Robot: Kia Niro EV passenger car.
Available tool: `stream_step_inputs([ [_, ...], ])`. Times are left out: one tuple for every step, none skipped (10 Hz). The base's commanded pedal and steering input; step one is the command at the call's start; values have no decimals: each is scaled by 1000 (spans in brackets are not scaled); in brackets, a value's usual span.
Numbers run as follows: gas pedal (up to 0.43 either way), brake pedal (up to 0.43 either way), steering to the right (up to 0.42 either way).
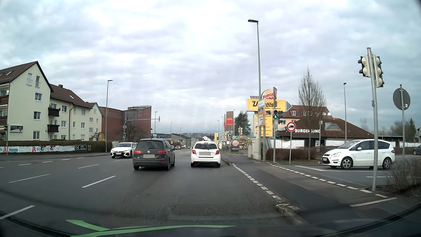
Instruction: Follow the waypoints while adhering to traffic rules and regulations
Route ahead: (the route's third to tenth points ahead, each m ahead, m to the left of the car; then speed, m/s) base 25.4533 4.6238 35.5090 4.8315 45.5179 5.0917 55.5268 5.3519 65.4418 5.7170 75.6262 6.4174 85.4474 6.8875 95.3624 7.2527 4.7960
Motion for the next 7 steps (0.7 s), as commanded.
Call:
stream_step_inputs([
  [209, 0, -7],
  [209, 0, -8],
  [209, 0, -8],
  [209, 0, -8],
  [197, 0, -9],
  [189, 0, -8],
  [189, 0, -8],
])
